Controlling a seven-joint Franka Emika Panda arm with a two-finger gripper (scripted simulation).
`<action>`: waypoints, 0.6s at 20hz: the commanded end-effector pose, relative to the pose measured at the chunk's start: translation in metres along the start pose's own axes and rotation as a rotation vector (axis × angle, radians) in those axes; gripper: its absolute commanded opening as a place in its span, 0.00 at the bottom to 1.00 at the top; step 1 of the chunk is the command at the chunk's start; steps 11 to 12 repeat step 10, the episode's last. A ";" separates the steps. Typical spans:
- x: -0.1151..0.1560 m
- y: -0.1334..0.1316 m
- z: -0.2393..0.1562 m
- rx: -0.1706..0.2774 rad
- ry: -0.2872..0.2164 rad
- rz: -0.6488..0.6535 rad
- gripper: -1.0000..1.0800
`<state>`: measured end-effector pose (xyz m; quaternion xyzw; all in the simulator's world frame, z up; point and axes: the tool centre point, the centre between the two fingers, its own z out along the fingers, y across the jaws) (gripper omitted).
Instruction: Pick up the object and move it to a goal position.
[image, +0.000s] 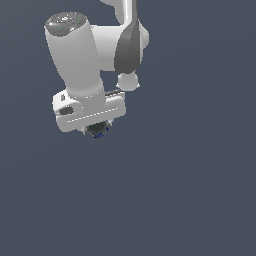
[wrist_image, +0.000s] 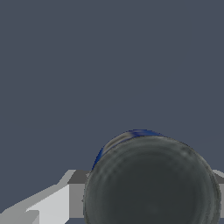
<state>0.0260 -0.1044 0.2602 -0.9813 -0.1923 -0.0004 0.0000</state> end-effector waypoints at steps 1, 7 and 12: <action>0.000 0.004 -0.015 0.001 -0.001 -0.001 0.00; 0.000 0.010 -0.034 0.001 -0.001 -0.001 0.00; 0.000 0.011 -0.036 0.001 -0.001 -0.001 0.00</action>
